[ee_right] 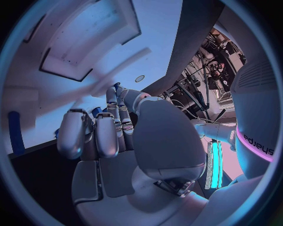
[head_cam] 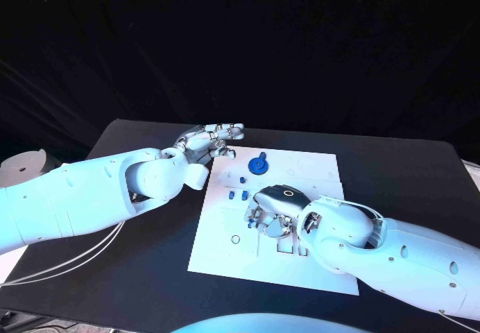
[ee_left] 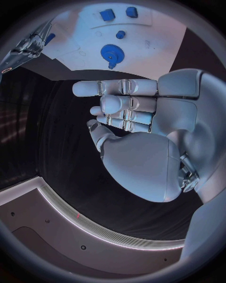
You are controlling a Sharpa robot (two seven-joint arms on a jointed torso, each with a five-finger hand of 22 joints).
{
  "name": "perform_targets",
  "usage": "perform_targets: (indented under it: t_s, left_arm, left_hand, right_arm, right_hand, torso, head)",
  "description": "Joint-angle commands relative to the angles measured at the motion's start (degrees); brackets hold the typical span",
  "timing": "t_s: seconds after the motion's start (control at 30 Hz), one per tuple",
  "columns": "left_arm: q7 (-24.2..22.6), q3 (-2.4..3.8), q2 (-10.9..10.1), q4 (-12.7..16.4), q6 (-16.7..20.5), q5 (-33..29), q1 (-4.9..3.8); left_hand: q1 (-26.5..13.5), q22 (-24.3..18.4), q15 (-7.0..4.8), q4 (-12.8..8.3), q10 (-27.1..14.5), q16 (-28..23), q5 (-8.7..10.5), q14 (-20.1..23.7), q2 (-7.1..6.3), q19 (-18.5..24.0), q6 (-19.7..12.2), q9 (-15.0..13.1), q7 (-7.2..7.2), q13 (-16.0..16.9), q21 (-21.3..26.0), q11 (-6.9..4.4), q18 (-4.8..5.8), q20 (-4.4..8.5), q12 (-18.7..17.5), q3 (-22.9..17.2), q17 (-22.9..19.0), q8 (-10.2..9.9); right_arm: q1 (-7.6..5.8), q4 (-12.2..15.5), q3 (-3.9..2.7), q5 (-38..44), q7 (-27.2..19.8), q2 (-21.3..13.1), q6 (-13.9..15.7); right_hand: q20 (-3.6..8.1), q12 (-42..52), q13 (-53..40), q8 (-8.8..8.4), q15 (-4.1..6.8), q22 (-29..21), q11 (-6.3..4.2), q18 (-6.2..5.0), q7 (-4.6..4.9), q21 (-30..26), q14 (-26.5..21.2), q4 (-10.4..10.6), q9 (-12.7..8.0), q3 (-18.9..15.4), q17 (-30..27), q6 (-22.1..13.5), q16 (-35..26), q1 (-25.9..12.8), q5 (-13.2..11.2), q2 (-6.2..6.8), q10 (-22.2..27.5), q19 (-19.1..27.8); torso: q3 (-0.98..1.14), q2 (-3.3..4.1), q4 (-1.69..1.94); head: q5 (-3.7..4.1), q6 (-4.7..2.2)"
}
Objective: Assemble the parts on the task board
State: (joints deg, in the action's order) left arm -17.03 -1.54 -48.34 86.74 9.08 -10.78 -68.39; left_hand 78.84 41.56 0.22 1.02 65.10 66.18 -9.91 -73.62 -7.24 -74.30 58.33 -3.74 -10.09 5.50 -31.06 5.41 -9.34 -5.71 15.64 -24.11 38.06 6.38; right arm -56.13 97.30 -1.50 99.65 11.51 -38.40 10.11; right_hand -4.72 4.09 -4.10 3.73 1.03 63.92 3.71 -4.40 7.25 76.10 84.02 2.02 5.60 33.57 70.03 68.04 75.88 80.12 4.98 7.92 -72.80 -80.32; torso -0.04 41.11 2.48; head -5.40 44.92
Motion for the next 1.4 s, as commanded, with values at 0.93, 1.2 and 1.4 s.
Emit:
perform_targets:
  t_s: [0.93, 1.2, 1.4]
  left_arm:
    - [0.94, 0.04, 0.10, 0.02, -0.72, 0.45, -0.03]
    - [1.33, 0.04, -0.18, 0.12, -0.66, 0.97, -0.03]
    - [1.16, 0.04, -0.24, 0.19, -0.72, 1.03, -0.03]
  left_hand:
    - [-0.26, 0.11, 0.22, -0.48, -0.71, -0.13, -0.26, 0.34, -0.09, 0.37, -0.53, -0.09, -0.13, 0.09, -0.18, 0.09, -0.98, -0.12, 0.49, -0.17, -0.20, -0.18]
    - [-0.26, 0.11, 0.22, -0.48, -0.71, -0.13, -0.26, 0.34, -0.09, 0.37, -0.53, -0.09, -0.13, 0.09, -0.18, 0.09, -0.98, -0.12, 0.49, -0.17, -0.20, -0.18]
    - [-0.28, 0.11, 0.23, -0.48, -0.74, -0.14, -0.25, 0.36, -0.05, 0.38, -0.55, -0.09, -0.14, 0.09, -0.19, 0.09, -0.98, -0.13, 0.52, -0.19, -0.26, -0.17]
  right_arm:
    - [0.28, 0.96, 0.44, 0.23, 1.27, -2.22, 6.66]
    - [-0.88, 5.01, -1.17, -4.08, 2.57, -10.10, 7.07]
    - [-2.99, 6.40, -1.56, -4.60, 4.46, -14.73, 4.46]
  right_hand:
    - [-2.19, 0.76, 0.30, 0.04, -2.04, -7.72, 2.53, -2.16, 2.22, -4.91, 1.65, 0.37, -1.68, -7.84, -4.04, -9.46, -1.82, -3.43, 0.91, 1.99, 13.72, 3.24]
    - [-2.09, 2.15, 0.26, 0.11, -1.88, -7.72, 2.32, -2.11, 2.10, -4.95, 1.46, 0.50, -1.60, -8.62, -5.04, -8.65, -2.46, -3.35, 2.01, 1.90, 12.44, 2.93]
    - [0.34, 0.80, 0.47, -0.16, 0.87, -8.45, 0.48, -2.27, -0.24, -5.62, 1.68, 1.48, -1.85, -14.40, -5.51, -10.76, -2.74, -3.63, 2.59, 3.02, 15.79, 2.83]
  torso:
    - [0.08, 0.00, 0.09]
    - [-0.05, -0.04, -0.26]
    - [0.01, -0.17, -0.65]
  head:
    - [0.45, -0.16]
    - [0.76, -0.63]
    - [1.15, -1.23]
